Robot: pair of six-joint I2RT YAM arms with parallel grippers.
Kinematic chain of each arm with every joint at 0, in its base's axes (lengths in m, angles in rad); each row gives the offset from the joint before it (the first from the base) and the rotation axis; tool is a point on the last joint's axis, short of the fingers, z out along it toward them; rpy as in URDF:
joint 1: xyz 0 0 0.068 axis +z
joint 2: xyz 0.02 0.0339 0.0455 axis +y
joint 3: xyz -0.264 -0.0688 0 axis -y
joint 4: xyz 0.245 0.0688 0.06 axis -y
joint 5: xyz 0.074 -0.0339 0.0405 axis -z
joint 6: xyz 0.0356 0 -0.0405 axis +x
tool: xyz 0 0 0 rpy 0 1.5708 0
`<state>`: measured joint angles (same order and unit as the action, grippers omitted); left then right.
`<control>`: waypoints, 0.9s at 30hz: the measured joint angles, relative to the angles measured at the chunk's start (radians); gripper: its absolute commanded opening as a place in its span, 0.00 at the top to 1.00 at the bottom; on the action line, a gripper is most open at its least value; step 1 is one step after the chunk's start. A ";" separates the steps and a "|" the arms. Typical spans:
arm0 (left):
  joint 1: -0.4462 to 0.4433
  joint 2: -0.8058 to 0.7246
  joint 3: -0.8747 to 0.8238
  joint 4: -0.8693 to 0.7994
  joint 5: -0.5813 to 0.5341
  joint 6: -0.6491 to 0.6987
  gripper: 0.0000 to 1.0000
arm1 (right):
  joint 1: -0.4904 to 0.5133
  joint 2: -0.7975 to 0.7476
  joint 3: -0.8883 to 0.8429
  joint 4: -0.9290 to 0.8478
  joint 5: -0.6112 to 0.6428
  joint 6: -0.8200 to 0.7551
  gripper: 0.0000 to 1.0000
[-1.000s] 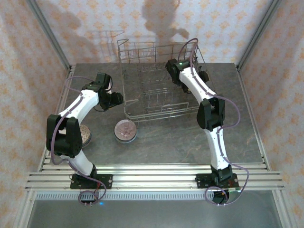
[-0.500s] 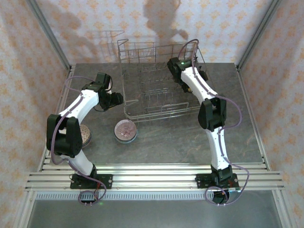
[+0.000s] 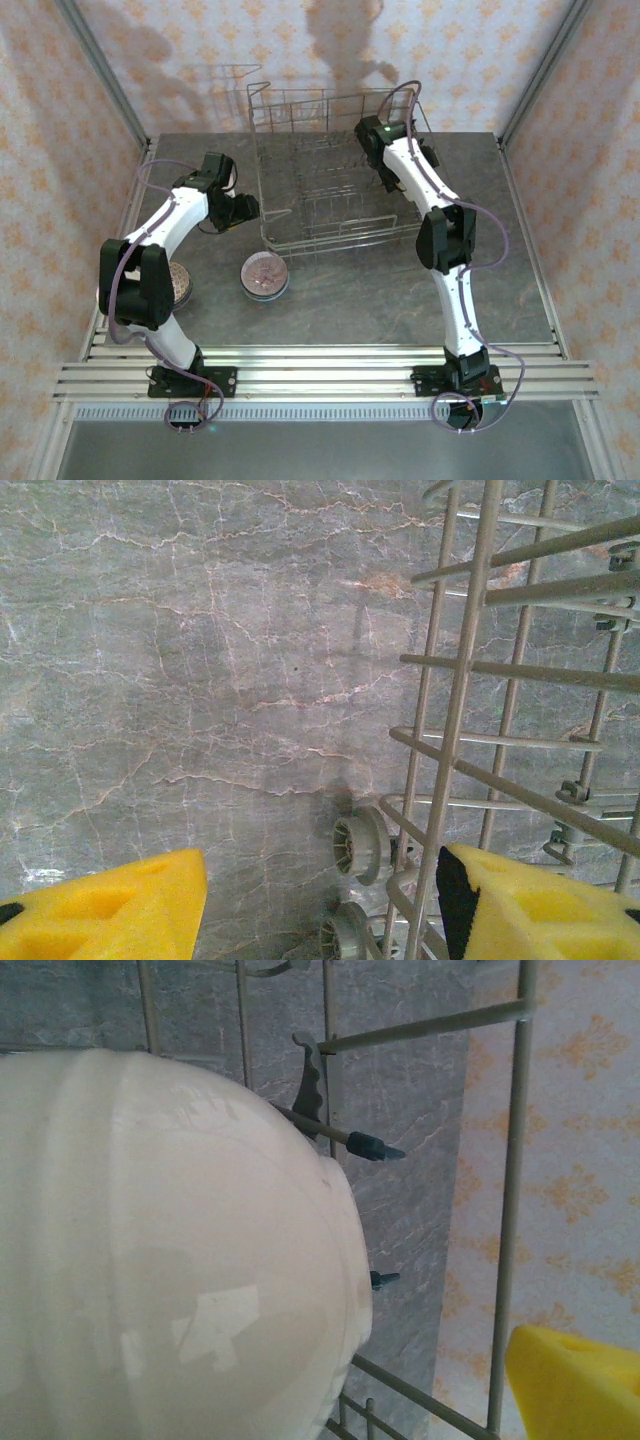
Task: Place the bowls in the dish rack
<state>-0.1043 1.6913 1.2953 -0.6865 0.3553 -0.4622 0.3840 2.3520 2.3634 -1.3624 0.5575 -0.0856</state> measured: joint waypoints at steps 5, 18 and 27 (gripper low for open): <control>0.000 0.004 0.002 -0.002 0.000 0.001 0.36 | -0.010 0.027 0.055 -0.050 -0.034 0.018 0.07; 0.000 0.024 0.034 -0.036 0.000 0.024 0.36 | -0.031 0.030 0.083 -0.087 -0.119 0.063 0.07; 0.000 0.025 0.034 -0.037 -0.001 0.027 0.36 | -0.041 0.030 0.090 -0.085 -0.160 0.056 0.05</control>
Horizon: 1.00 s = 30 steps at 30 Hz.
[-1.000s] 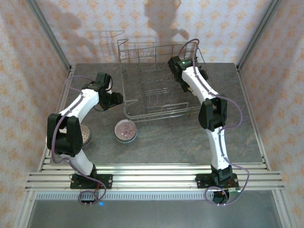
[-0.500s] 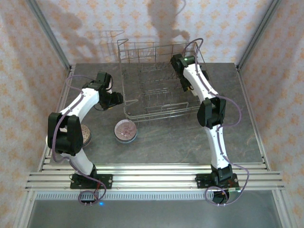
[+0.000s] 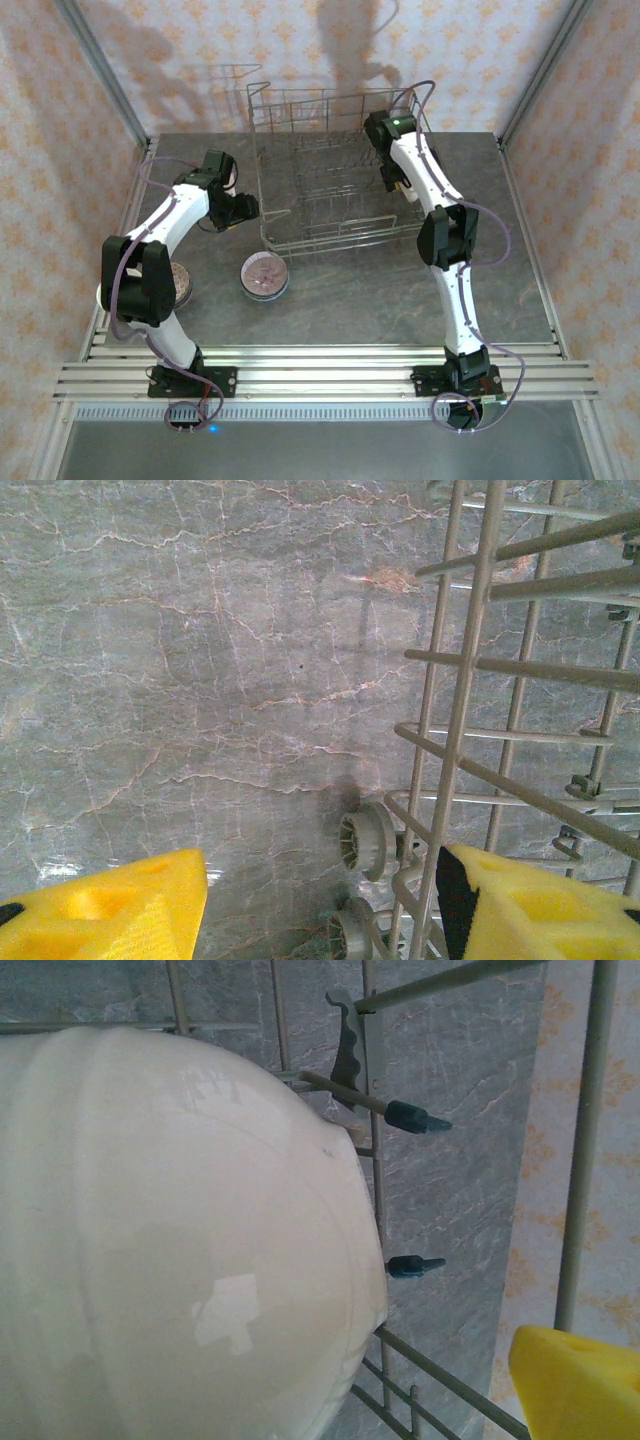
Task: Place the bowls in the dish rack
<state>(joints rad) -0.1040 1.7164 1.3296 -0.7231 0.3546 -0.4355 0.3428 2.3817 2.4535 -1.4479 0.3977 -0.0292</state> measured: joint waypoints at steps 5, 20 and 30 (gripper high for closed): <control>0.000 0.002 0.005 -0.006 -0.004 0.000 0.36 | -0.006 0.000 0.008 0.000 -0.026 -0.008 0.05; -0.029 0.031 0.031 -0.002 0.034 0.000 0.36 | 0.101 -0.004 0.034 0.268 -0.276 0.006 0.06; -0.035 0.089 0.113 -0.036 0.055 0.032 0.36 | 0.098 -0.098 0.001 0.292 -0.281 0.049 0.07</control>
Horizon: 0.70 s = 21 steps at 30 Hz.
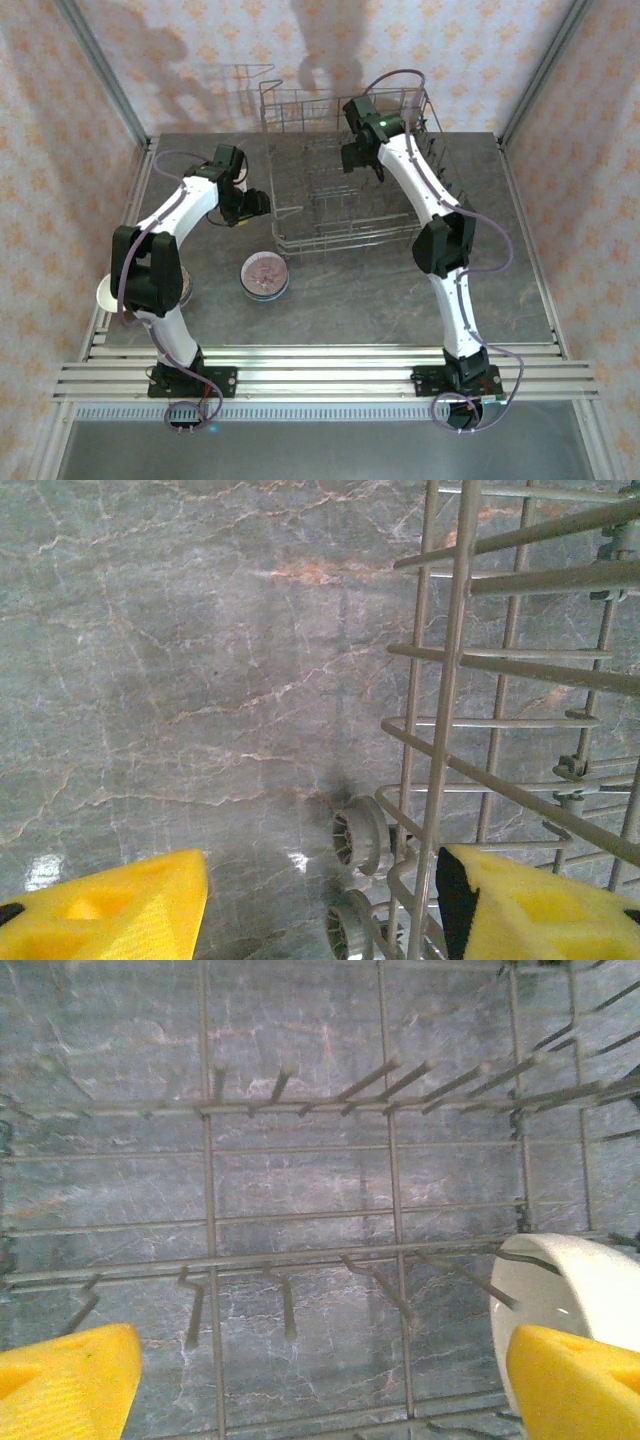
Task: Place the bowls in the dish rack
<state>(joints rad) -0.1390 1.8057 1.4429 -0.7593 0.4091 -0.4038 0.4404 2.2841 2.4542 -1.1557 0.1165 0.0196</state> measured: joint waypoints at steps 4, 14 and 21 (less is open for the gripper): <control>-0.004 0.007 0.031 -0.014 -0.024 0.018 0.34 | 0.000 -0.089 -0.039 -0.009 0.033 0.024 0.07; -0.010 -0.174 0.025 -0.043 -0.108 0.029 0.33 | 0.000 -0.342 -0.328 -0.003 0.059 0.036 0.08; -0.012 -0.476 -0.213 -0.133 -0.172 0.032 0.38 | 0.000 -0.525 -0.600 0.040 0.029 0.027 0.09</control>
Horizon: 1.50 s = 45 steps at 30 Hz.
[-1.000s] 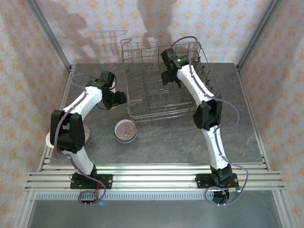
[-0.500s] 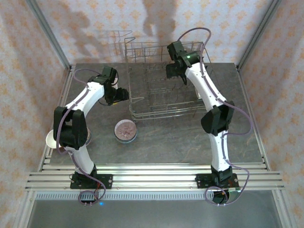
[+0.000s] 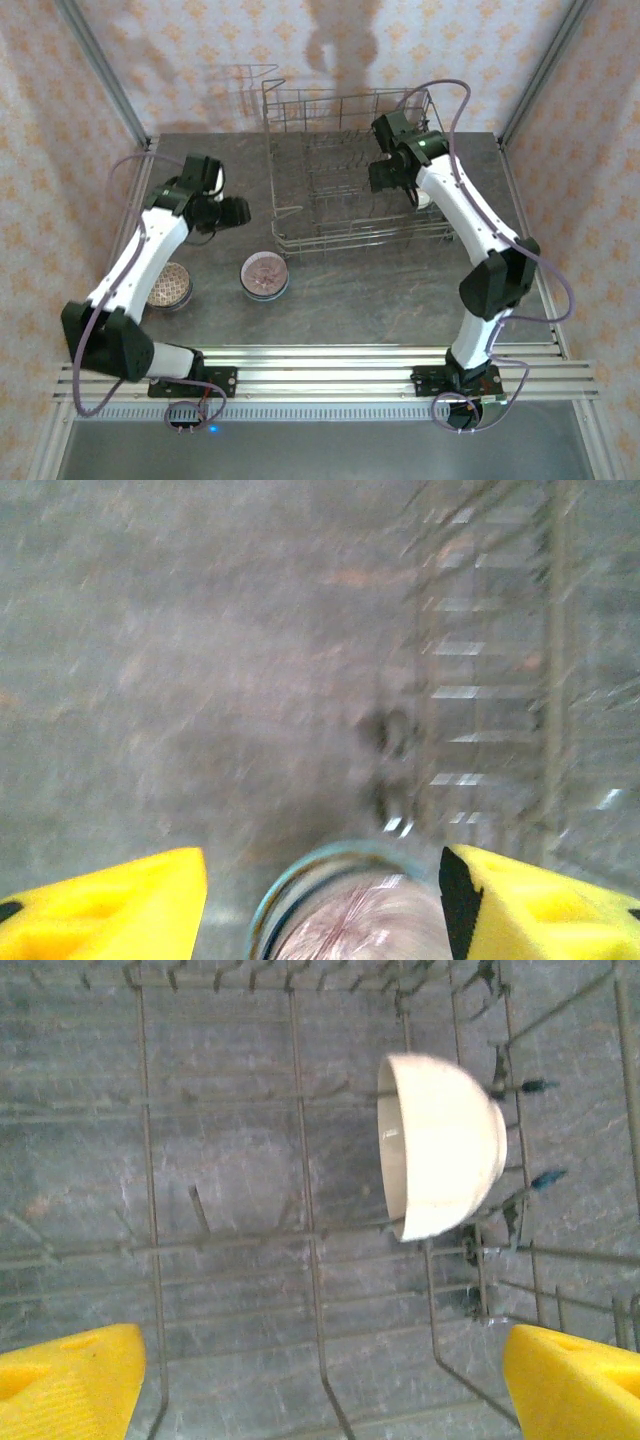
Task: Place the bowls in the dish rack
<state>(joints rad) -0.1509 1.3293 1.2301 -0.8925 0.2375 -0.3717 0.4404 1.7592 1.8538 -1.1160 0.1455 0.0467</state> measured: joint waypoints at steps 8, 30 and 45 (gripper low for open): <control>-0.039 -0.192 -0.258 -0.066 -0.002 -0.023 0.47 | 0.000 -0.166 -0.160 0.066 -0.057 0.001 0.11; -0.092 0.080 -0.160 -0.045 0.035 0.202 0.58 | 0.001 -0.212 -0.277 0.153 -0.068 0.043 0.15; -0.127 0.192 -0.121 -0.016 0.024 0.254 0.69 | 0.022 -0.195 -0.277 0.158 -0.094 0.050 0.18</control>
<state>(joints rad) -0.2779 1.5215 1.1088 -0.9081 0.2611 -0.1177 0.4625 1.5646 1.5772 -0.9585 0.0513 0.0971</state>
